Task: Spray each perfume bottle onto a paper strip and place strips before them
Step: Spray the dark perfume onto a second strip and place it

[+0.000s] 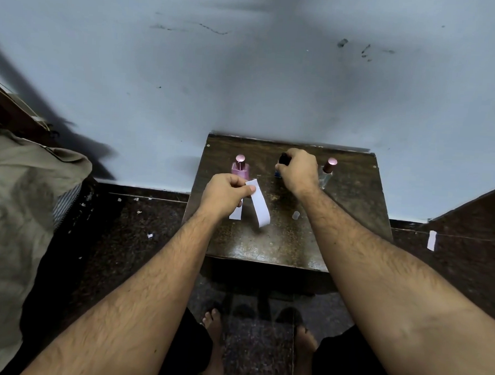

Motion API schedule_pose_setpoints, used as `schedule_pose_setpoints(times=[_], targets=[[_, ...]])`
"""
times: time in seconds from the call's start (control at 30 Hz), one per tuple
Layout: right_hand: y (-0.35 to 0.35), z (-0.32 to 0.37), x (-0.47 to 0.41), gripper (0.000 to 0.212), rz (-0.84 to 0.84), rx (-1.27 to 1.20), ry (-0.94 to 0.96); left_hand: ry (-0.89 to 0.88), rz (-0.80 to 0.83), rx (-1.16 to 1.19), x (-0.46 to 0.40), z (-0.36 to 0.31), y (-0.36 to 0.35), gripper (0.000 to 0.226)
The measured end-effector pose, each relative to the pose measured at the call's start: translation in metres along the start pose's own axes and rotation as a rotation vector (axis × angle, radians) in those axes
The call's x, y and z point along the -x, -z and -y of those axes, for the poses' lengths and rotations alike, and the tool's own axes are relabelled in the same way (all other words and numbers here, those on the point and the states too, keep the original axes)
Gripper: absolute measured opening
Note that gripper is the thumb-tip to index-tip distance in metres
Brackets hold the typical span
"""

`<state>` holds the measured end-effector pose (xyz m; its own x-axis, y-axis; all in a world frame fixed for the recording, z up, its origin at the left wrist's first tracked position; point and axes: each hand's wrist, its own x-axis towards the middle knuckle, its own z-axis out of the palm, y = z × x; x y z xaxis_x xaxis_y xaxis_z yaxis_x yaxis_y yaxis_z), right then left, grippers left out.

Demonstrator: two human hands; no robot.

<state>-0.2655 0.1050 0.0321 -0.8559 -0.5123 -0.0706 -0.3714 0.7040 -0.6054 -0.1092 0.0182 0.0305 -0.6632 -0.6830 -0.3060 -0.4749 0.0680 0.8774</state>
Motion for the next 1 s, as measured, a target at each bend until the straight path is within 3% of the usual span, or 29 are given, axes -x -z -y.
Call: schedule_pose_setpoints(times=[0.27, 0.47, 0.73, 1.0], targets=[[0.011, 0.003, 0.008, 0.049, -0.051, 0.006, 0.024, 0.030, -0.017, 0.005, 0.003, 0.003, 0.002, 0.012], [0.023, 0.010, 0.017, 0.034, -0.072, 0.057, 0.070, 0.074, -0.015, 0.067, 0.010, 0.001, 0.007, 0.010], [0.037, 0.018, 0.036, 0.029, -0.115, 0.062, 0.205, 0.111, -0.011, 0.139, 0.024, -0.011, 0.010, 0.012], [0.076, 0.026, 0.072, 0.008, 0.003, -0.240, 0.145, 0.067, 0.006, 0.152, 0.058, -0.046, 0.022, 0.015]])
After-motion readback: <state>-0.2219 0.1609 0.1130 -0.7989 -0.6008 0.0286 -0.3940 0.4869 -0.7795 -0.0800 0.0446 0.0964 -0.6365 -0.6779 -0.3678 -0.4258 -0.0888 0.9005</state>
